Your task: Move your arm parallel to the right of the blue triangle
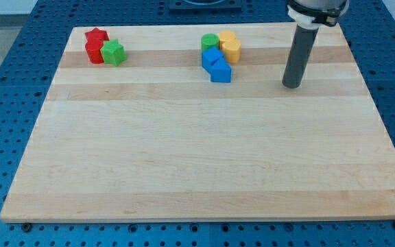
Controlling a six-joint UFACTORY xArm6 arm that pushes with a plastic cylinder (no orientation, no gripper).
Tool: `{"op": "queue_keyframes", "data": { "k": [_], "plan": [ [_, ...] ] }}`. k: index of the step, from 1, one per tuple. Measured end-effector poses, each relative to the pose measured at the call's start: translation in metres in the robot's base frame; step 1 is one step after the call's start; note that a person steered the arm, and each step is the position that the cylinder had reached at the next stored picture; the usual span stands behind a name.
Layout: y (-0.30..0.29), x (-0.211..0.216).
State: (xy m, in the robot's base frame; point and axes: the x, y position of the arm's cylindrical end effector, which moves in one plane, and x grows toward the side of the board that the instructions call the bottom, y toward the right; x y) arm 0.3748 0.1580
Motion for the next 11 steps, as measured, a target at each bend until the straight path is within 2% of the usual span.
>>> {"op": "queue_keyframes", "data": {
  "k": [3, 11],
  "plan": [
    [-0.009, -0.001],
    [-0.06, -0.056]
  ]
}}
